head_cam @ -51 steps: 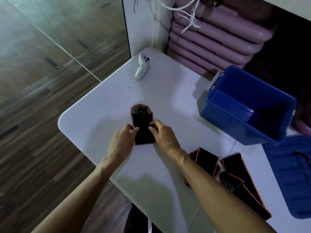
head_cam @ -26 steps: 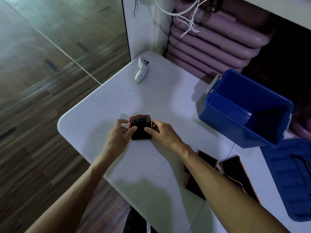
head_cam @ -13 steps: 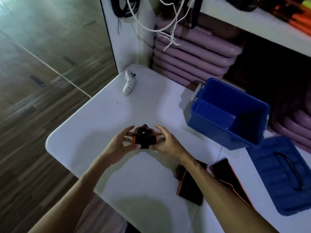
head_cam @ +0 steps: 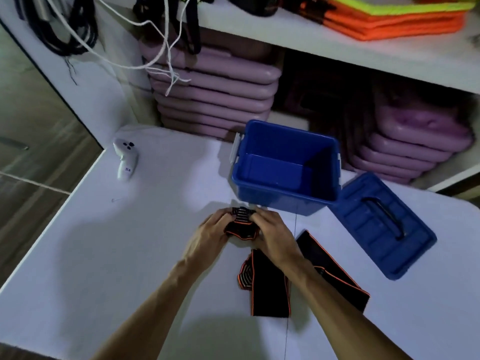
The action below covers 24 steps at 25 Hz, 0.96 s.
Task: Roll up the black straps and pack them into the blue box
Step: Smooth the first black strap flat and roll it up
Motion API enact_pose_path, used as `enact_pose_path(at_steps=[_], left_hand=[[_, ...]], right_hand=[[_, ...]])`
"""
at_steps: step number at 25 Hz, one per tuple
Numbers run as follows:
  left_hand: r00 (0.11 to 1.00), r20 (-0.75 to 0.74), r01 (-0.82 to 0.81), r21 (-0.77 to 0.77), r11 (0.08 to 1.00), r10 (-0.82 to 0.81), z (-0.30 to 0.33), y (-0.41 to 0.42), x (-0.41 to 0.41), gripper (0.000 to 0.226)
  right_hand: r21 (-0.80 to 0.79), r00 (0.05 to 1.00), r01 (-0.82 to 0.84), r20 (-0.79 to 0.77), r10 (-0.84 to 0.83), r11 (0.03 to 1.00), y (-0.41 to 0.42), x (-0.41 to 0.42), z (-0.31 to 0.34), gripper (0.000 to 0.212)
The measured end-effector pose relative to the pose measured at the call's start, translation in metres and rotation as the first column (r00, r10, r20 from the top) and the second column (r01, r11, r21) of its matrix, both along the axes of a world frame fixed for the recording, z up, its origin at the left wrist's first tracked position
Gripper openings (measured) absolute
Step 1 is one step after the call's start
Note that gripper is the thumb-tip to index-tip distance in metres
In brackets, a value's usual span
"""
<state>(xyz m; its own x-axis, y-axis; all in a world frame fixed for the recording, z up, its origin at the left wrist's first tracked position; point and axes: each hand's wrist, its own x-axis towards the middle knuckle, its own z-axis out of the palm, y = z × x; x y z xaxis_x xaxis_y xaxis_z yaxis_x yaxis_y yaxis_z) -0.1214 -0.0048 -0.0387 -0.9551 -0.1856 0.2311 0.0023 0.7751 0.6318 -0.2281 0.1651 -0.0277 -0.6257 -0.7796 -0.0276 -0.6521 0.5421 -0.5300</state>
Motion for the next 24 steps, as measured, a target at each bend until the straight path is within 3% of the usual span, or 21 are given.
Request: enact_pose_path(at_steps=[6,12,15,18,21,24], left_hand=[[0.999,-0.039,0.020,-0.088,0.996,-0.023,0.015,-0.005,-0.001,0.042],[0.944,-0.262,0.145,-0.218,0.965,-0.201,0.089,-0.028,-0.042,0.039],[0.945,-0.240,0.154,-0.270,0.950,-0.222,0.098,-0.036,-0.052,0.040],[0.964,-0.173,0.147,-0.281,0.948,-0.200,0.069,-0.036,-0.032,0.042],[0.974,-0.143,0.126,-0.291,0.948,-0.174,0.036,-0.033,-0.022,0.033],[0.988,-0.058,0.123,-0.271,0.955,-0.144,0.014,-0.031,-0.038,0.029]], right_hand=[[-0.066,0.997,0.053,0.067,-0.049,0.996,0.008,0.008,0.009,0.057],[-0.252,0.975,0.062,-0.191,-0.112,0.966,0.018,-0.021,0.085,0.053],[-0.236,0.954,-0.011,-0.294,-0.061,0.972,0.017,-0.037,0.096,0.055],[-0.163,0.908,-0.109,-0.417,0.031,0.981,0.016,-0.023,0.067,0.055],[-0.084,0.949,-0.087,-0.309,0.057,0.993,0.011,-0.011,0.030,0.062],[-0.009,0.991,0.015,-0.134,-0.017,1.000,0.001,-0.016,0.014,0.049]])
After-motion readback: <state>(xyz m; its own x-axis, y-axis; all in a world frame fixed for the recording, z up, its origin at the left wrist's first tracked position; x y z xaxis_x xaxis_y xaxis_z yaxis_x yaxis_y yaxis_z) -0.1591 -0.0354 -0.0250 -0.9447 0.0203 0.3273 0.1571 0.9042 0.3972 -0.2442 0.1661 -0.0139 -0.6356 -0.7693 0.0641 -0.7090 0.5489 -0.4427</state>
